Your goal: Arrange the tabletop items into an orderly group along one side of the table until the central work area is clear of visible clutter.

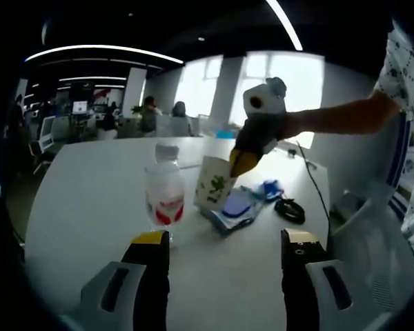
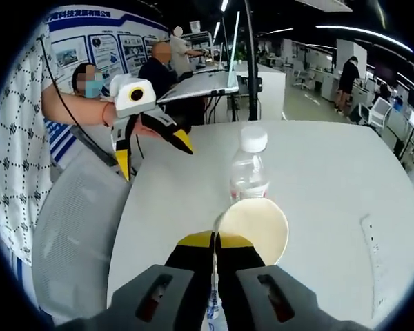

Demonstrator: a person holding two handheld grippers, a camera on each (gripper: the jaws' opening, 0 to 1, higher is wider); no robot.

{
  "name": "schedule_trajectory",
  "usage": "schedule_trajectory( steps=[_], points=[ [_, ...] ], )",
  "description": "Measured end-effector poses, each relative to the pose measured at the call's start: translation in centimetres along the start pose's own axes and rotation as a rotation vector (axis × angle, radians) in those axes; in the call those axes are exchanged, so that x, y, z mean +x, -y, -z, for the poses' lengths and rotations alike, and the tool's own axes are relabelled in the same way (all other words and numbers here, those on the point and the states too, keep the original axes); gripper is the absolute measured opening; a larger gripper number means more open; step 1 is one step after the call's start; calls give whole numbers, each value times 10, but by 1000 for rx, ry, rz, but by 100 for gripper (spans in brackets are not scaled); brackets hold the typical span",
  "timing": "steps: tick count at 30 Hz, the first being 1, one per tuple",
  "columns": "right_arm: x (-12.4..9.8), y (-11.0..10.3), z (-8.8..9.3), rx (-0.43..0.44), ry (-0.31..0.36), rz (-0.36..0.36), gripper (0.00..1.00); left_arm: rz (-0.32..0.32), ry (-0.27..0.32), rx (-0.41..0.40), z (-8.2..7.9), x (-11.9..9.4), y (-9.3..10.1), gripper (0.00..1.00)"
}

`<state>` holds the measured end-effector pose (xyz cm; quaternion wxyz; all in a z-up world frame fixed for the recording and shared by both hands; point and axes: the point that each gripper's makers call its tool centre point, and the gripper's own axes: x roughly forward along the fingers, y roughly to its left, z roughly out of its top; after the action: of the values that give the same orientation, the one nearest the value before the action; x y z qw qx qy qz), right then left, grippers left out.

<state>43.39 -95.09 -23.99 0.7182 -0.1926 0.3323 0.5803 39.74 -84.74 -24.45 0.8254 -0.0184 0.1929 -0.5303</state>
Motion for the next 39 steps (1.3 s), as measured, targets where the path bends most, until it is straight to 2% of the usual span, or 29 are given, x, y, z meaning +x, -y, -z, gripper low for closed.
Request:
schedule_trajectory(
  steps=[16,25,34,39],
  points=[
    [12,7,6,-127,-117,1,0,-8,6,-9,1,1,-2,62],
    [21,10,12,-233,-208,-12,0,-11,9,-16,3,1,-1,61],
    [33,16,26,-412,-356,-36,0,-12,11,-25,6,0,-1,60],
    [40,17,26,-443,-377,-52,0,-14,12,-28,6,0,-3,60]
  ],
)
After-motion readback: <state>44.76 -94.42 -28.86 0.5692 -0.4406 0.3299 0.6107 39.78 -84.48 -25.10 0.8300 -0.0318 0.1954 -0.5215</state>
